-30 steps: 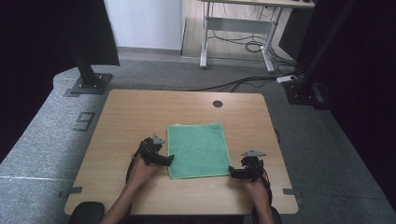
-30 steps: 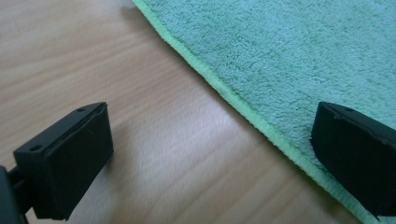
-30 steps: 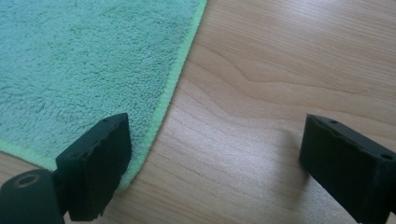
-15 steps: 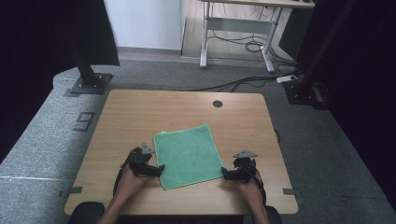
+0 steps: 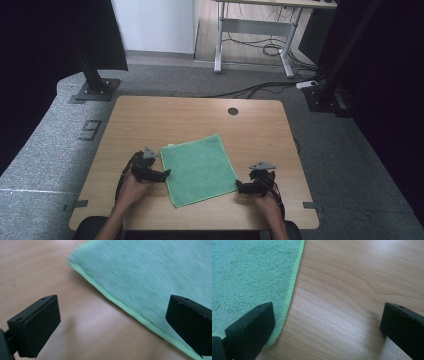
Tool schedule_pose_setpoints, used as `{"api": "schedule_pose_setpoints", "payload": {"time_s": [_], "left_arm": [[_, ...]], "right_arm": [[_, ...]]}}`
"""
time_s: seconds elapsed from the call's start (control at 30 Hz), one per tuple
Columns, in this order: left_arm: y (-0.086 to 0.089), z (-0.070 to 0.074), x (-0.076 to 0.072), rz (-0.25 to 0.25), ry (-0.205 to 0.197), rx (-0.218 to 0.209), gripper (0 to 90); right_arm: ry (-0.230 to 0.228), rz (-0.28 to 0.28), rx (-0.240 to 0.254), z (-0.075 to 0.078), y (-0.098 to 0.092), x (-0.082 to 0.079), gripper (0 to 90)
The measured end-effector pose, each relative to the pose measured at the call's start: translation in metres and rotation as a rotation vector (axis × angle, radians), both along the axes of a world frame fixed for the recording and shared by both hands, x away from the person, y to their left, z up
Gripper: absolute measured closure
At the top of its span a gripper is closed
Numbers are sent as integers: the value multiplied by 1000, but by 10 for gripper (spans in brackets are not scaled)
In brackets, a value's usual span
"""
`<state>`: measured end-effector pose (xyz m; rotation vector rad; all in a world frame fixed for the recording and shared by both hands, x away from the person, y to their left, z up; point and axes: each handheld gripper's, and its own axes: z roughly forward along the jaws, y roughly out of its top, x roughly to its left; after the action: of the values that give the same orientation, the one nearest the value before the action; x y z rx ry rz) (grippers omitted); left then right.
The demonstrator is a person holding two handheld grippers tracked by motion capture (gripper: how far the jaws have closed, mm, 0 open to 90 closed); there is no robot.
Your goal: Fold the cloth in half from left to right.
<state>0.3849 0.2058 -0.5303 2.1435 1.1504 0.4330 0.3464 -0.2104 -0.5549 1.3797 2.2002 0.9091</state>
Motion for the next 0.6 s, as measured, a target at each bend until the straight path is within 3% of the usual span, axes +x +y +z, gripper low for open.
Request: {"api": "schedule_pose_setpoints", "payload": {"time_s": [0.33, 0.6], "left_arm": [[15, 1, 43, 89, -27, -15, 0], [17, -5, 59, 136, -29, -24, 0]], "right_arm": [[-7, 2, 3, -1, 0, 0, 0], [-11, 2, 4, -1, 0, 0, 0]]}}
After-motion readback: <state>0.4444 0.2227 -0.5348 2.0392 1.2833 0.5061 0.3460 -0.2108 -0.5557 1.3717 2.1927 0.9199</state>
